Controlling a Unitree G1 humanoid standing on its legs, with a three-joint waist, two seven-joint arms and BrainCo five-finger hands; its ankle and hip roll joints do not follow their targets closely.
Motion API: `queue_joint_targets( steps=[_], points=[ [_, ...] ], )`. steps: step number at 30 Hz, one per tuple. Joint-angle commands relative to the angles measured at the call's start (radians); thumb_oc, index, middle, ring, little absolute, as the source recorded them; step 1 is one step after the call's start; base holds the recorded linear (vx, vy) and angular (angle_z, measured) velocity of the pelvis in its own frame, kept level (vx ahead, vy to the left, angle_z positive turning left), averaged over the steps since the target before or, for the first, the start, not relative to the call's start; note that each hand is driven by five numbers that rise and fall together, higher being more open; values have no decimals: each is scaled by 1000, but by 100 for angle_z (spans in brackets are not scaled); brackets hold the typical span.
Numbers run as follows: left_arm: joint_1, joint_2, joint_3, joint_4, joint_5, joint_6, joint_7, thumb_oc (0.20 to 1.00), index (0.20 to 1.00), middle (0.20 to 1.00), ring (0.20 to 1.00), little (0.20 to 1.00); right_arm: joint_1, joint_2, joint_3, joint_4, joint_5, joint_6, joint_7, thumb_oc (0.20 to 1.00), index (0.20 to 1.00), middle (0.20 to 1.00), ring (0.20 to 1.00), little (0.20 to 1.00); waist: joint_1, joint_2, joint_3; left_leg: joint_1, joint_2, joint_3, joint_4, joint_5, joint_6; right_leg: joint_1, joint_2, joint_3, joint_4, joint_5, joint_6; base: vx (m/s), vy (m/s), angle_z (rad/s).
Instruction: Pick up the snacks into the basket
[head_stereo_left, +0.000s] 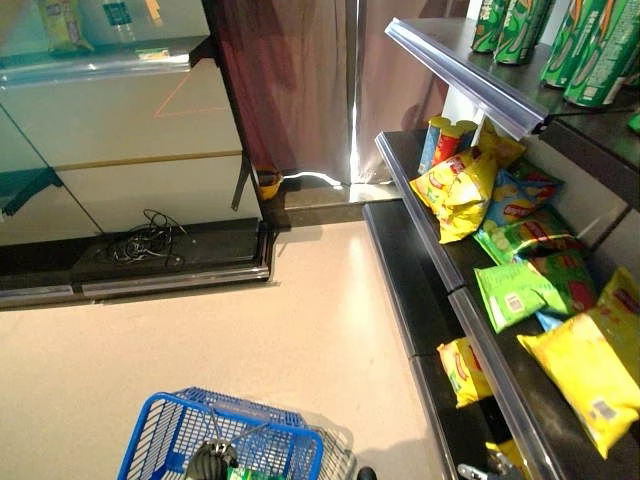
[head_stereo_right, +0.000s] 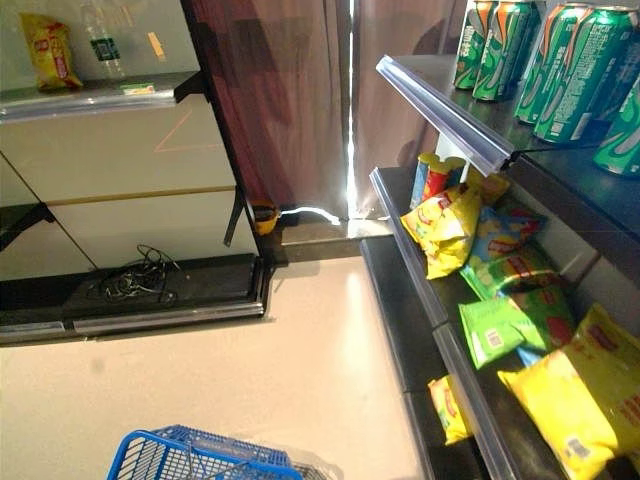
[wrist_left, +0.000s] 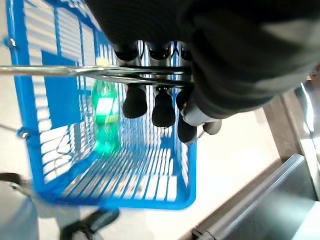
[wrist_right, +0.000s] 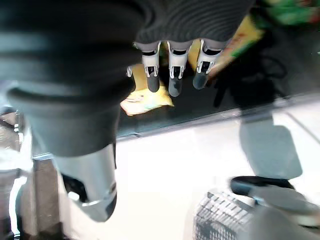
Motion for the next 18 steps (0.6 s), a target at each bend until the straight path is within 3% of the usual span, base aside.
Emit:
queue_joint_targets(
  steps=[1, 3, 6, 7, 8, 11, 14, 16, 18],
  points=[
    [-118, 34, 57, -127, -15, -92, 28, 200, 200, 200, 200, 200, -32, -56, 25, -52, 4, -33, -22, 1000, 1000, 1000, 1000, 1000, 17, -55, 37, 6, -4, 172, -33, 273, 59, 15, -89, 47, -72, 49, 159, 338, -213, 13],
    [-95, 24, 59, -134, -14, -89, 27, 200, 200, 200, 200, 200, -36, -58, 23, -41, -5, -28, -31, 1000, 1000, 1000, 1000, 1000, 44, -58, 38, -67, -20, 199, -69, 201, 93, 66, -72, 82, -86, 30, 154, 408, -185, -20],
    [-69, 26, 72, -149, -15, -90, 33, 200, 200, 200, 200, 200, -45, -49, 26, -40, -8, -28, -29, 1000, 1000, 1000, 1000, 1000, 70, -70, 29, -162, 13, 238, -242, 129, 135, 121, -65, 111, -90, -1, 161, 333, -60, -15],
    [-68, 26, 72, -150, -15, -90, 33, 200, 200, 200, 200, 200, -45, -49, 26, -40, -8, -28, -29, 1000, 1000, 1000, 1000, 1000, 76, -71, 37, -151, 16, 243, -241, 123, 136, 130, -64, 116, -89, -5, 161, 466, 40, -45],
    [-32, 23, 90, -159, -8, -86, 43, 200, 200, 200, 200, 200, -60, -44, 44, -27, -35, -27, -28, 1000, 1000, 1000, 1000, 1000, 123, -50, 38, -144, 5, 152, -456, 126, 141, 168, -24, 160, -59, -43, 169, 467, 75, -58],
    [-17, 37, 102, -164, 11, -85, 44, 200, 200, 200, 200, 200, -69, -52, 57, -37, -59, -27, -21, 1000, 1000, 1000, 1000, 1000, 163, -43, 39, -158, 28, -5, -524, 172, 118, 217, -11, 248, -16, -83, 178, 416, 95, -139],
    [-14, 42, 103, -161, 8, -84, 35, 200, 200, 200, 200, 200, -62, -60, 54, -37, -73, -22, -8, 1000, 1000, 1000, 1000, 1000, 157, -39, 29, -124, 37, -38, -548, 155, 110, 228, -21, 286, -8, -98, 183, 233, 170, -115],
    [-16, 46, 97, -162, 14, -84, 31, 200, 200, 200, 200, 200, -55, -63, 48, -49, -81, -21, -5, 1000, 1000, 1000, 1000, 1000, 151, -41, 24, -113, 36, -26, -560, 149, 116, 229, -34, 293, -15, -94, 193, 128, 185, -125],
    [-30, 56, 90, -162, 27, -87, 33, 200, 200, 200, 200, 200, -43, -58, 29, -87, -77, -22, -13, 1000, 1000, 1000, 1000, 1000, 126, -50, 15, -100, 29, 32, -561, 119, 138, 215, -71, 320, -28, -72, 226, 99, 277, -76]
  ],
)
